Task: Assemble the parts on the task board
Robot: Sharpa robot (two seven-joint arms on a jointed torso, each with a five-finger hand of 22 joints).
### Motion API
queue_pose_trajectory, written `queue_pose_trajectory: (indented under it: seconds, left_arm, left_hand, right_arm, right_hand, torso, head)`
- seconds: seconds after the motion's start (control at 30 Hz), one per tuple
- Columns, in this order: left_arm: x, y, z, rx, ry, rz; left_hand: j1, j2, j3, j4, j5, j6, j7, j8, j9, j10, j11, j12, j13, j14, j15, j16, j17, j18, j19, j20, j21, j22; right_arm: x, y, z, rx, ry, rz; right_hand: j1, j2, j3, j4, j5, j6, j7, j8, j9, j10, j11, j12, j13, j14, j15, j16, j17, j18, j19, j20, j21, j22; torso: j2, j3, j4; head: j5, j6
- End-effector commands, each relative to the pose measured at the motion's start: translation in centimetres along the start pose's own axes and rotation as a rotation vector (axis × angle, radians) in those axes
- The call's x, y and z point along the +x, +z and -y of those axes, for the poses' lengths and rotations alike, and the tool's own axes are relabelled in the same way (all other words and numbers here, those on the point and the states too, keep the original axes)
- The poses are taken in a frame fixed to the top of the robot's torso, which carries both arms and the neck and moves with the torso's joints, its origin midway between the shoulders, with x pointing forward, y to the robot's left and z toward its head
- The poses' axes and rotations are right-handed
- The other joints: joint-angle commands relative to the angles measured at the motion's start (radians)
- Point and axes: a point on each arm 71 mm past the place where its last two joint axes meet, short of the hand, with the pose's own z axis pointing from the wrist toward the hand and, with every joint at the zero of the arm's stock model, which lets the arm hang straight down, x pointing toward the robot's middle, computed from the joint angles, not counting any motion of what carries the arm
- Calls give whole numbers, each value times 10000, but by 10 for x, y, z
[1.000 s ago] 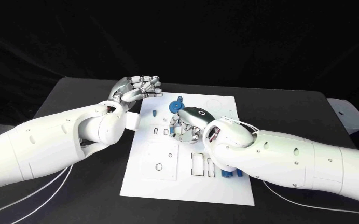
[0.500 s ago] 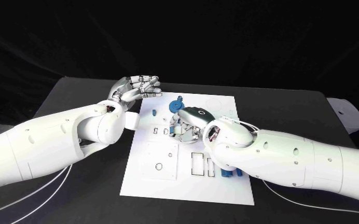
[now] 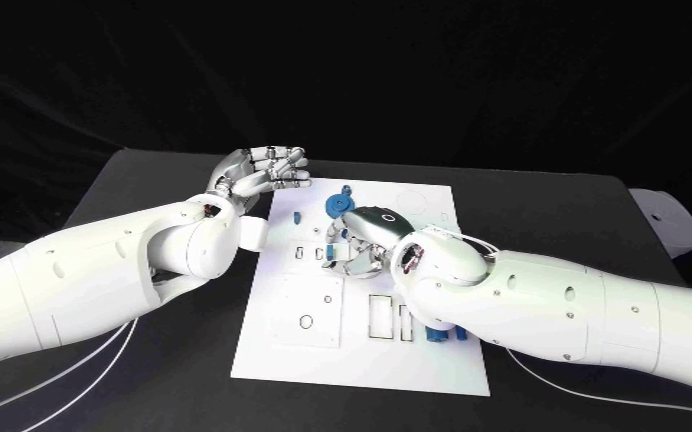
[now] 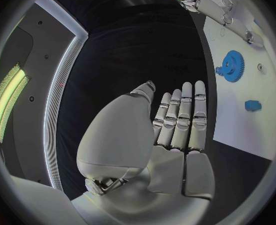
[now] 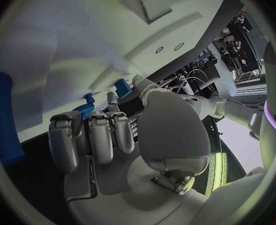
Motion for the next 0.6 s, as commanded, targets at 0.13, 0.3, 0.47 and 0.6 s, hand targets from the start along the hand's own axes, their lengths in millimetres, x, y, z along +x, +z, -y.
queue_pose_trajectory:
  seconds: [0.13,0.3,0.47,0.6]
  left_arm:
    - [3,0,1,35,-66,-264]
    - [5,0,0,-39,419,-687]
    - [10,0,-3,-384,1615,-1679]
    - [14,-2,-10,-1200,2994,-2705]
  left_hand:
    - [8,-92,52,-1,-59,-16,278,-63,-12,47,19,-56,-1,-83,-24,-40,17,46,-10,32,-58,-11]
    - [-8,-134,45,-2,-72,-24,257,-68,-14,44,12,-61,-2,-74,-27,-41,29,50,-8,34,-57,-13]
    - [-469,-290,-122,87,-110,251,36,69,52,587,-263,99,61,1221,-420,613,491,73,958,-382,532,212]
    - [-976,-280,-212,129,-108,1015,-339,434,295,2056,-793,701,352,3212,-1065,2224,1624,60,2374,-1084,1647,729]
  right_arm:
    - [-9,-7,-2,-221,-55,1081]
    - [-25,-21,-2,-698,371,2109]
    - [-57,-37,17,-1072,1549,3158]
    - [-87,-51,50,-363,2744,3419]
  right_hand:
    - [505,298,-1707,571,-15,-319,123,-297,-135,382,172,-125,1930,936,135,-71,2059,-1,926,145,-106,2458]
    - [812,576,-2556,579,50,-378,173,-374,-207,331,221,-163,1877,925,180,-83,2015,8,907,195,-142,2434]
    - [1532,1048,-2289,484,497,-62,97,-235,-196,309,154,-183,1847,902,132,-113,1919,78,763,168,-393,2256]
    - [1686,1148,-2192,469,640,188,21,-62,-151,299,88,-193,1835,903,75,-114,1926,93,732,119,-450,2218]
  torso:
    - [-1,10,9]
    - [-38,11,-5]
    - [-127,37,-44]
    - [-258,56,-64]
  head:
    - [-3,-1]
    - [3,13]
    - [72,62]
    - [115,36]
